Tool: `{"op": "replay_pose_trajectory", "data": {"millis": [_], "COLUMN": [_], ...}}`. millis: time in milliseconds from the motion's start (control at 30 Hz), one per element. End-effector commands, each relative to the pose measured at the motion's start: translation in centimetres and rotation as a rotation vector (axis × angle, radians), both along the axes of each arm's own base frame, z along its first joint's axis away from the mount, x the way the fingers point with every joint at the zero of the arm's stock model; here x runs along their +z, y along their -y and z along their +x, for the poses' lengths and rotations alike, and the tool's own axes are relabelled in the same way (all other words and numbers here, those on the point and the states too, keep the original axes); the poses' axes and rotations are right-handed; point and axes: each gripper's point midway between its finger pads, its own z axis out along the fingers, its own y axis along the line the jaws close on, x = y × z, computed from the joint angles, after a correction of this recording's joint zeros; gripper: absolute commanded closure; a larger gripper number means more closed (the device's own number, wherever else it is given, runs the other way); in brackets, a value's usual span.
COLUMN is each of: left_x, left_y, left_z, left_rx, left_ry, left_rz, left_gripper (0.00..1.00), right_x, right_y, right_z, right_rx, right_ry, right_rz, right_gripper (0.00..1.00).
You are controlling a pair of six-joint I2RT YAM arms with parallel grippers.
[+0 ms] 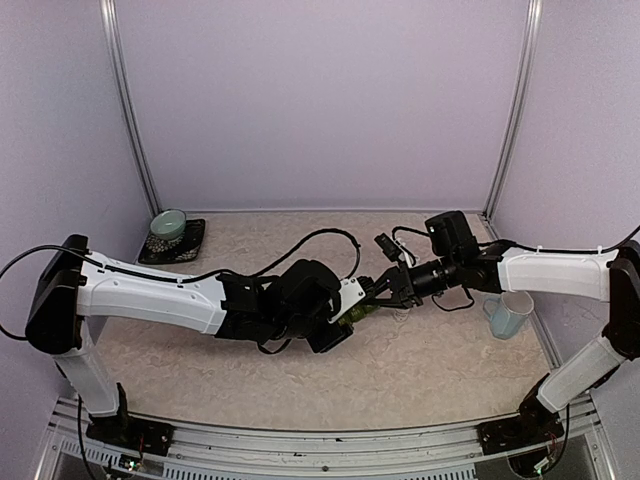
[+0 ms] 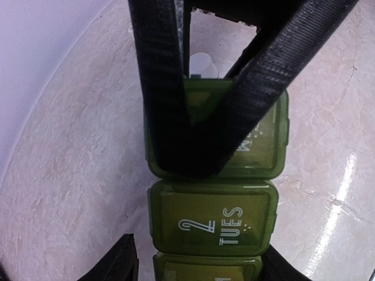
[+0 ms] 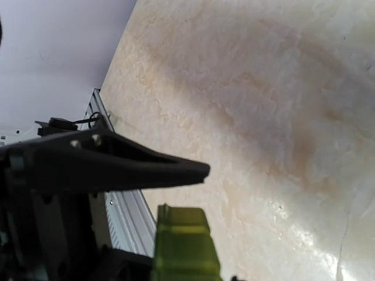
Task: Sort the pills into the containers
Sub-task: Open the lid of the pill container.
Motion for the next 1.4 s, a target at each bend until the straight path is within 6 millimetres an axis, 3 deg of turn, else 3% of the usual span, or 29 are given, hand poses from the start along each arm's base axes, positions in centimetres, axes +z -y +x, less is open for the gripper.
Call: {"op": "replay_pose_trajectory", "data": {"millis": [0,533,867,1367], "left_x": [1.4,1.5,1.6,3.5], "left_y": [0.9,1.2,1.2,1.0], "left_z": [0.4,0.5,0.3,0.3], "left_rx": [-0.004,-0.012,-0.023,-0.050], "left_ry": [0.031,0.019,0.000,-0.167], "left_rz": [-0.023,-0.038,-0.039,-0.182], "left_gripper": [0.41,0.45,0.73,0.71], "right_x": [0.4,-0.1,-0.8,-3.2], "right_y": [-0.5,-0.5,-0.3,0.5], "right_z": [0.1,0.3,0.3,0.8], "right_rx": [0.013,0.011,0.004,-0.020], "right_ry": [0.013,0.008,0.010,0.036], "right_rz": [-0.001,-0.013,-0.034,-0.121], "right_gripper": [0.77,0.76,0.77,0.79]}}
